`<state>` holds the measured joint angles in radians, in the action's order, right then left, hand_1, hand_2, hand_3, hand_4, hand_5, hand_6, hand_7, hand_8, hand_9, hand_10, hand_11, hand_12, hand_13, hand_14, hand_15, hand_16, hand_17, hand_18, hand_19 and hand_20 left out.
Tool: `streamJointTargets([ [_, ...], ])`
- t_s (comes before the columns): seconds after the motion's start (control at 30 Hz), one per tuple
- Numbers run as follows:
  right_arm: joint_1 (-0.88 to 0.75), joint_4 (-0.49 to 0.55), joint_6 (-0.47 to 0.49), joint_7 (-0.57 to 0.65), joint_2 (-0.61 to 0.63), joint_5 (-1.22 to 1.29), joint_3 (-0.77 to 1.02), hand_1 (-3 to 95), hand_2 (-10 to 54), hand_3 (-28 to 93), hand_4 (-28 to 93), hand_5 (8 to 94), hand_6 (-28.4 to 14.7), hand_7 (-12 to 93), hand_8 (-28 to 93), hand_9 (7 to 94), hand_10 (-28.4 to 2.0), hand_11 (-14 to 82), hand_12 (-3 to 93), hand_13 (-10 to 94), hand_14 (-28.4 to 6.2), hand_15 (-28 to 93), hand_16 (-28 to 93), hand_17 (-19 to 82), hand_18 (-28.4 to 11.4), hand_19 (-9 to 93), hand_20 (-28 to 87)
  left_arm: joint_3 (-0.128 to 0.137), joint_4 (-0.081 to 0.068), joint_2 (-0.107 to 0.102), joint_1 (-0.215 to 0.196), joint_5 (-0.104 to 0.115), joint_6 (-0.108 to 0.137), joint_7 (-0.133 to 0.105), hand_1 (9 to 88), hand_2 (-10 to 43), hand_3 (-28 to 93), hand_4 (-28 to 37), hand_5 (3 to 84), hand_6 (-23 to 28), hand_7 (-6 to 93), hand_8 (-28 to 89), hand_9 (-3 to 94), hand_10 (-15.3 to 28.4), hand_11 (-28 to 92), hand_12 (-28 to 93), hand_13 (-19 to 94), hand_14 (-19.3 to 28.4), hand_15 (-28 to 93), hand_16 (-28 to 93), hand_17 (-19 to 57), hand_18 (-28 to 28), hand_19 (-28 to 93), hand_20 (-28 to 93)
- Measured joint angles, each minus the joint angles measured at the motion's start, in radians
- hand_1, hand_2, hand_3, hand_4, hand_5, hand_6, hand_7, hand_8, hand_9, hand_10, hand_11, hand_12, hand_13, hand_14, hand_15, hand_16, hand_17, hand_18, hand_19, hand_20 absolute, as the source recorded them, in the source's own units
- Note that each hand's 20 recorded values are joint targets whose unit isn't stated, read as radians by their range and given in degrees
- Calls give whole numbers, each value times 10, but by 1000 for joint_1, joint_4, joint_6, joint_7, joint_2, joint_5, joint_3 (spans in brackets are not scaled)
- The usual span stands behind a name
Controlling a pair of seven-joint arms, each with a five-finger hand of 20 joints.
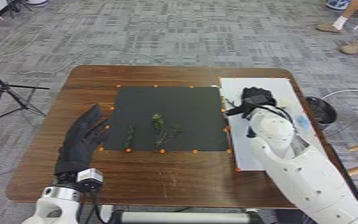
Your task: Arrange flowers
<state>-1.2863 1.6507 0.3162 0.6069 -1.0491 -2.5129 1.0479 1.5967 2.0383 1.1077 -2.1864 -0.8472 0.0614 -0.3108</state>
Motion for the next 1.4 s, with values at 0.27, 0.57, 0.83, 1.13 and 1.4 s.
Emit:
streamJointTargets([
  [0.27, 28, -31, -14, -9, 32, 1, -2, 476, -82, 11, -115, 712, -25, 345, -94, 726, -108, 622, 551, 677, -117, 820, 432, 305, -218, 847, 365, 0, 0, 0, 0, 0, -2, 0, 246, -74, 627, -283, 243, 17, 203, -103, 209, 94, 116, 213, 187, 127, 172, 78, -128, 213, 422, 91],
  [0.57, 9, -63, 15, -110, 37, 29, 50, 507, -65, -131, -71, 658, -33, 305, -100, 662, -126, 622, 547, 609, -132, 823, 433, 249, -208, 794, 392, 0, -1, 3, 0, 0, -2, 2, 246, -75, 626, -283, 243, 17, 204, -104, 209, 94, 117, 213, 187, 128, 172, 77, -128, 213, 422, 91],
  [0.83, 9, -53, 80, -200, 40, 14, 72, 473, -94, 475, -267, 663, -12, 350, -124, 663, -111, 638, 521, 608, -117, 824, 406, 249, -201, 777, 402, -3, -2, 5, 1, 0, -2, 2, 245, -75, 629, -283, 244, 18, 205, -104, 209, 94, 116, 212, 187, 128, 173, 77, -128, 213, 423, 91],
  [1.13, 21, -46, 45, -243, 42, -73, -10, 501, -95, 689, -283, 826, 22, 372, 148, 824, -66, 676, 602, 742, -93, 866, 465, 321, -190, 817, 400, -5, -4, 5, 5, 1, -2, 1, 245, -73, 627, -283, 244, 17, 204, -104, 209, 95, 116, 212, 187, 128, 173, 76, -128, 213, 423, 91],
  [1.4, -14, 6, 49, -239, 48, 15, -19, 435, -95, 850, -227, 776, -1, 465, 263, 825, -64, 700, 632, 756, -87, 879, 459, 335, -197, 833, 401, -4, -4, 5, 5, 1, -1, 0, 245, -72, 629, -283, 244, 18, 204, -104, 209, 95, 118, 212, 187, 128, 173, 76, -127, 213, 423, 91],
])
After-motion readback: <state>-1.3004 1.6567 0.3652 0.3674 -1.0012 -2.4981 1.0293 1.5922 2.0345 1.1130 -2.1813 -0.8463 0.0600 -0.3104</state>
